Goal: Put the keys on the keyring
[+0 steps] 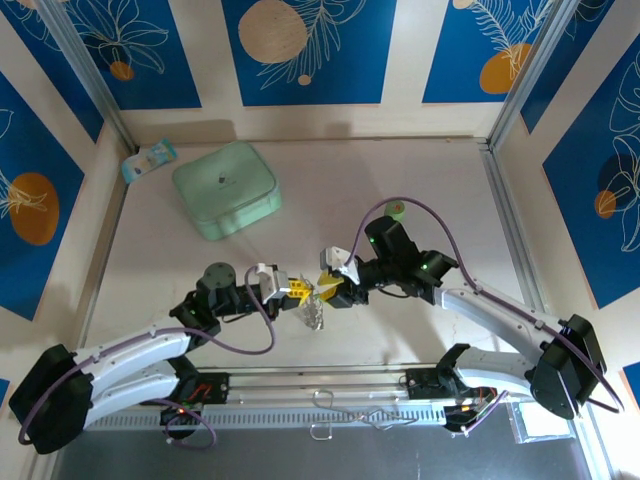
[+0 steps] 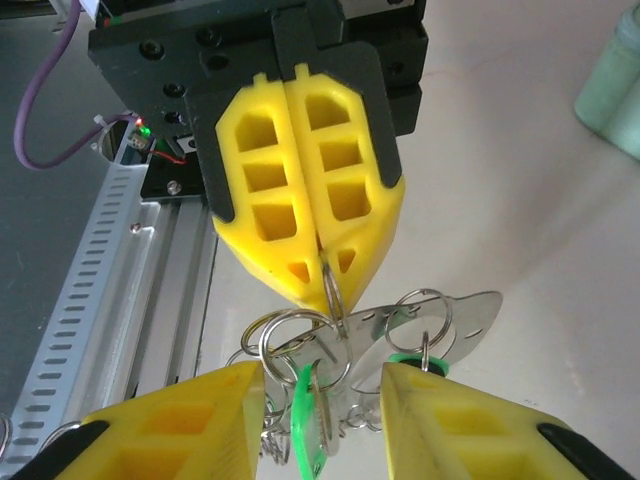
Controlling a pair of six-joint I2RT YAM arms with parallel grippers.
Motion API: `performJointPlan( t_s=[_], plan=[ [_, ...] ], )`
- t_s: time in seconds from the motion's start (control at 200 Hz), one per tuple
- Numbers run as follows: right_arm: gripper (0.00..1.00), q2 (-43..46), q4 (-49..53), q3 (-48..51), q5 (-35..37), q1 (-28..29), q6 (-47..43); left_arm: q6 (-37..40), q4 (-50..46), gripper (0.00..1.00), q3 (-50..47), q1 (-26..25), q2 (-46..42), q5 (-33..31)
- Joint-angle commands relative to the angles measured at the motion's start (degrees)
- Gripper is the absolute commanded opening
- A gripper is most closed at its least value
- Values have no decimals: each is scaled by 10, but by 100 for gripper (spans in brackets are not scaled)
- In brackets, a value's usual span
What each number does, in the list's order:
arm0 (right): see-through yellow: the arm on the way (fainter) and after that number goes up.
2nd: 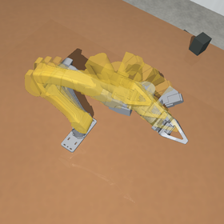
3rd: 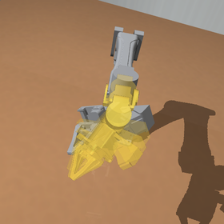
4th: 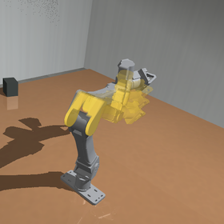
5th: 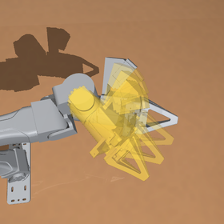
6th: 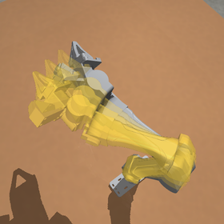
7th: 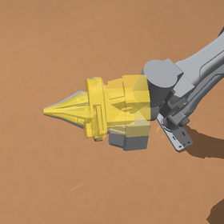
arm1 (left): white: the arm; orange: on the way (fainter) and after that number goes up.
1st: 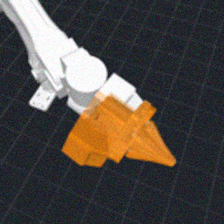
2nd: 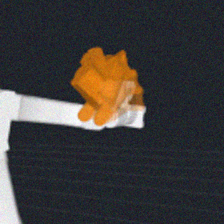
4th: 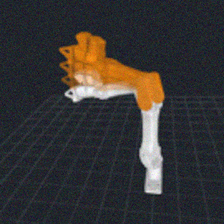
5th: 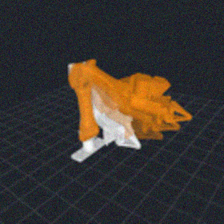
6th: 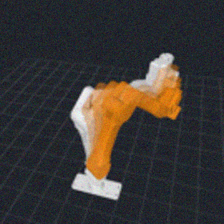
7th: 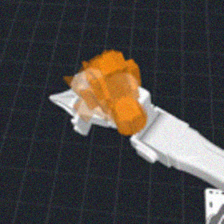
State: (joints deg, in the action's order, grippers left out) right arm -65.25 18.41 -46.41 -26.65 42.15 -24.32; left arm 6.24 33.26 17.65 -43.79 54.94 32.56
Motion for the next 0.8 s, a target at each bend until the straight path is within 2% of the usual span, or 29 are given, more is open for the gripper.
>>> performJointPlan(
  t_s=[0.0, 0.29, 0.34, 0.445, 0.57, 0.71, 0.795],
  plan=[
    [37, 7, -10, 18, -18, 0, 19, -23, 80, 0, -9, -3, 8, 6],
    [33, -3, -4, 23, 20, 4, 4, -29, 97, 0, -13, -3, 10, 14],
    [29, -6, -8, 22, 19, 5, 5, -31, 100, 0, -13, -3, 10, 16],
    [14, -12, -7, 16, 17, 9, 5, -34, 108, 0, -14, -3, 10, 20],
    [3, -19, 2, 14, 18, 14, -2, -38, 137, 0, -20, -3, 13, 19],
    [0, -47, 28, 4, 22, 27, -16, -31, 150, 0, -17, -3, 19, 20],
    [3, -48, 24, 4, 23, 28, -12, -27, 148, 0, -16, -3, 18, 19]
  ],
)
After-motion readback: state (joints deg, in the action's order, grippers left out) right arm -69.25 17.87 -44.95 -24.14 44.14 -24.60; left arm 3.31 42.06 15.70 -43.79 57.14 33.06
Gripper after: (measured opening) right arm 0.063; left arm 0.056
